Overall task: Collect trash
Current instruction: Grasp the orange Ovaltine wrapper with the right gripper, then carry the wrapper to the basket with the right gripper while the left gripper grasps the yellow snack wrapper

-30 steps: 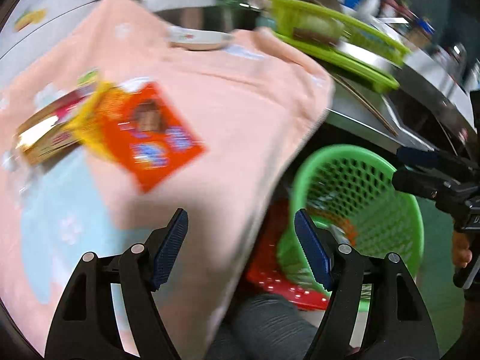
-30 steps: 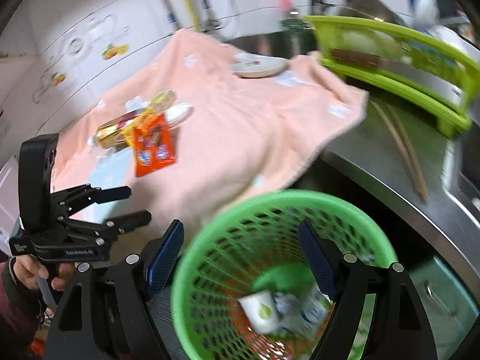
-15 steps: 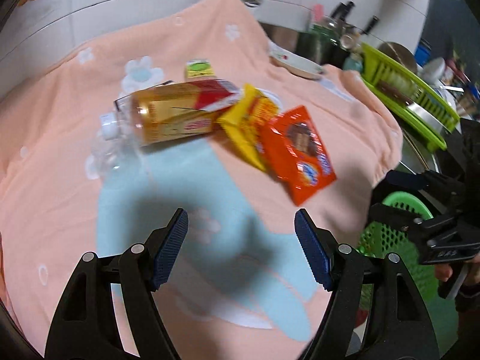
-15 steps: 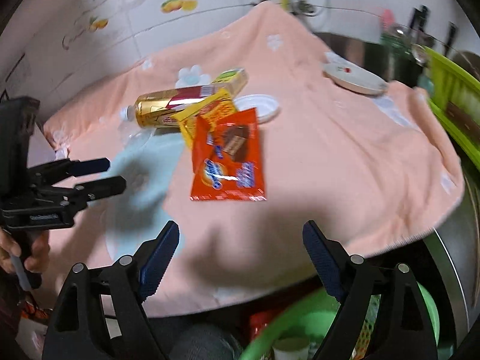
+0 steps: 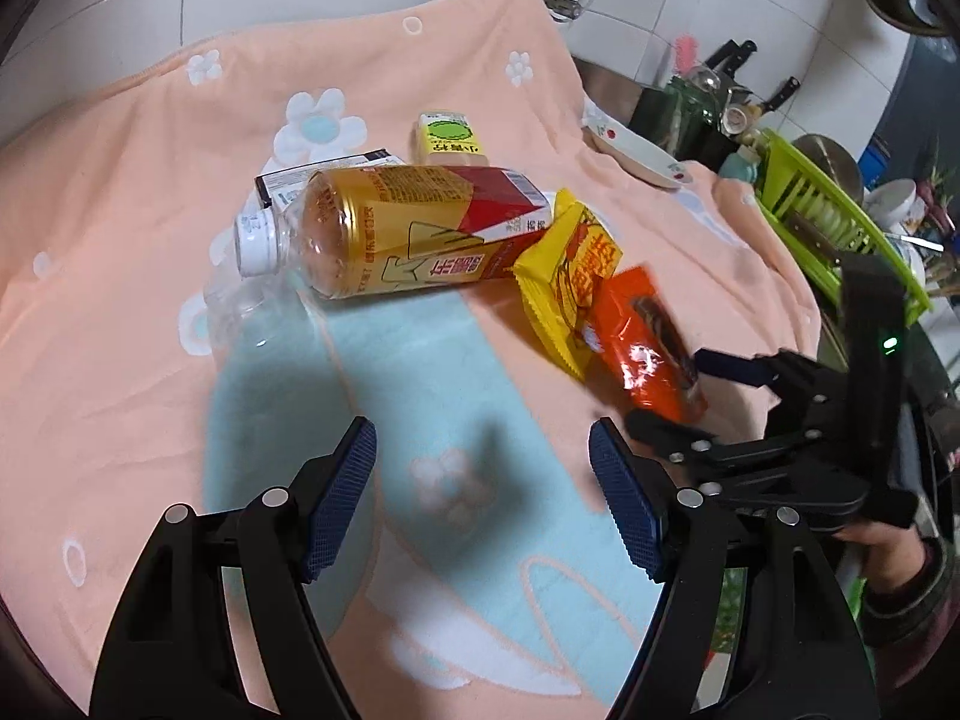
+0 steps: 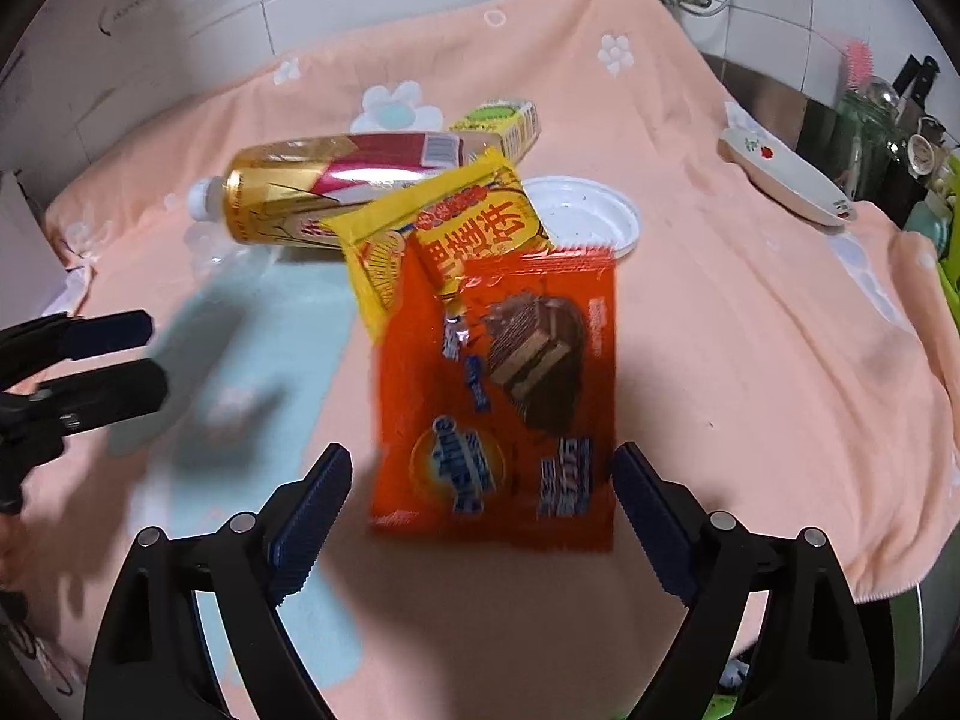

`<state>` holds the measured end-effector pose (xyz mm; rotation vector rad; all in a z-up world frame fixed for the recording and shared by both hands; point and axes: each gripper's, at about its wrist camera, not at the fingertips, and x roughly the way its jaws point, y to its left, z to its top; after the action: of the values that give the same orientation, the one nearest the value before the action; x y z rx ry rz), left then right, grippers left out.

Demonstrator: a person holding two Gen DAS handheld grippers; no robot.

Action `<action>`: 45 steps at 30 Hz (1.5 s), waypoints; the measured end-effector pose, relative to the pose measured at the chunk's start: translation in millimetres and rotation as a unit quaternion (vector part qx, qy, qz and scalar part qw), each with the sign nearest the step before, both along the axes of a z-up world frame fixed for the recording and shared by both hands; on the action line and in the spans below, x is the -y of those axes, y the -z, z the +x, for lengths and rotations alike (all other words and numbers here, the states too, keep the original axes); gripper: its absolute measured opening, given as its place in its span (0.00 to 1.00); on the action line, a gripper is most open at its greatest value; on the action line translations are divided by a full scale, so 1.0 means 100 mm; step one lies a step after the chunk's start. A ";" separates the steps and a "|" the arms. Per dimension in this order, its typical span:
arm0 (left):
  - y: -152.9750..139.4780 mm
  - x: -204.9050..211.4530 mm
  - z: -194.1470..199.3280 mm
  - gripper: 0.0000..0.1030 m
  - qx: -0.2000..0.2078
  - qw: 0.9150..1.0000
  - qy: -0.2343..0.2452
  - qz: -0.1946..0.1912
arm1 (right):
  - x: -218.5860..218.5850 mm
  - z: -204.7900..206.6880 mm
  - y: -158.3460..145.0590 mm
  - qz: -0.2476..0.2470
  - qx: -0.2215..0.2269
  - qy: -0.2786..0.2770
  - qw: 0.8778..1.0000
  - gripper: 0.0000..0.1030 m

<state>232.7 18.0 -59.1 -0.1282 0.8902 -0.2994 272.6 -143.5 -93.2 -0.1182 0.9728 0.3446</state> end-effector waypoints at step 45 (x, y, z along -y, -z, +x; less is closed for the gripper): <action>0.35 0.64 0.96 0.42 0.003 0.996 0.001 -0.086 | 1.18 -1.30 -0.18 0.036 0.018 0.080 0.996 0.69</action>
<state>329.2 -46.1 -93.7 -0.2866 0.8584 -0.3781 143.0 -261.8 -74.7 0.0193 0.9265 0.2284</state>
